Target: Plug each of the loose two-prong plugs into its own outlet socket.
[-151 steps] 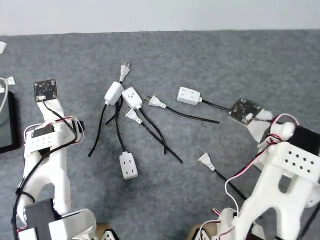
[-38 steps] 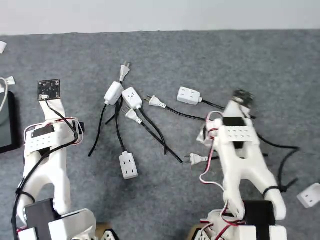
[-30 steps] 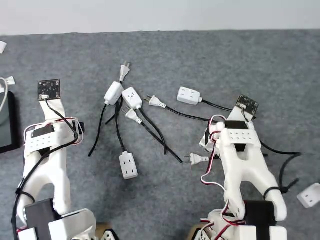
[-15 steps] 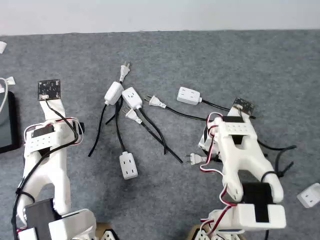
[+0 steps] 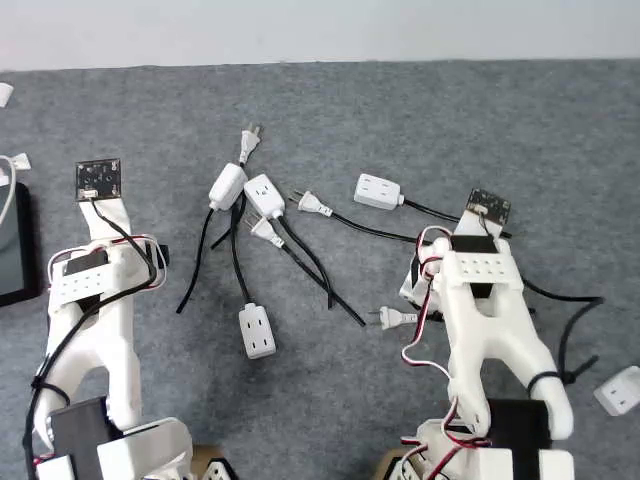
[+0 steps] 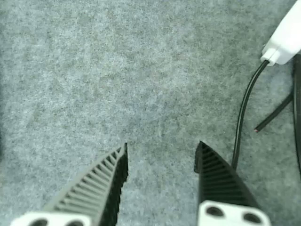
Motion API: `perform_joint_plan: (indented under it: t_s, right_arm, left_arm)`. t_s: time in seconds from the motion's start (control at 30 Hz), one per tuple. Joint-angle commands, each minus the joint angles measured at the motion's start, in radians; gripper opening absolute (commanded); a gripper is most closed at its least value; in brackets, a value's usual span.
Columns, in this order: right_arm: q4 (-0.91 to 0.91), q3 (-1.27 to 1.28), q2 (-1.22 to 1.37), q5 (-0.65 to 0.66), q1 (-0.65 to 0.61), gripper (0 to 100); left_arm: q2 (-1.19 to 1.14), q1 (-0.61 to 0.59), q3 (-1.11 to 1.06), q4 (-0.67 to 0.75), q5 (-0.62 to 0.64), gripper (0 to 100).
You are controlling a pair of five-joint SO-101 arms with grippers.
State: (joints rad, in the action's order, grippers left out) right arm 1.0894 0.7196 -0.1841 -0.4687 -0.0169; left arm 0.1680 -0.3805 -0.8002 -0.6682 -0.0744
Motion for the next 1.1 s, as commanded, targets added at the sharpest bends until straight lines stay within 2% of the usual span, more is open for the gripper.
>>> perform_joint_plan:
  t_s: [0.0,0.13,0.5,0.63,0.8,0.97,1.07]
  right_arm:
    - [-0.061,0.014,-0.01,0.017,0.035,10.4]
    - [-0.101,0.006,0.087,0.017,0.07,10.5]
    - [-0.042,-0.087,0.203,0.015,0.074,9.9]
    - [-0.042,-0.087,0.202,0.014,0.074,0.0]
    - [0.031,-0.135,0.202,0.021,0.074,1.0]
    - [0.18,-0.299,0.2,0.135,0.056,0.8]
    - [0.262,-0.434,0.202,0.27,0.001,0.8]
  left_arm:
    - [0.005,0.011,0.05,-0.006,-0.011,22]
    - [0.005,0.011,0.05,-0.006,-0.011,22]
    - [0.005,0.011,0.053,-0.025,-0.011,22]
    - [0.005,0.011,0.053,-0.025,-0.011,22]
    - [0.005,0.011,0.053,-0.025,-0.011,22]
    - [0.005,0.011,0.053,-0.025,-0.011,22]
    - [0.005,0.011,0.053,-0.025,-0.011,22]
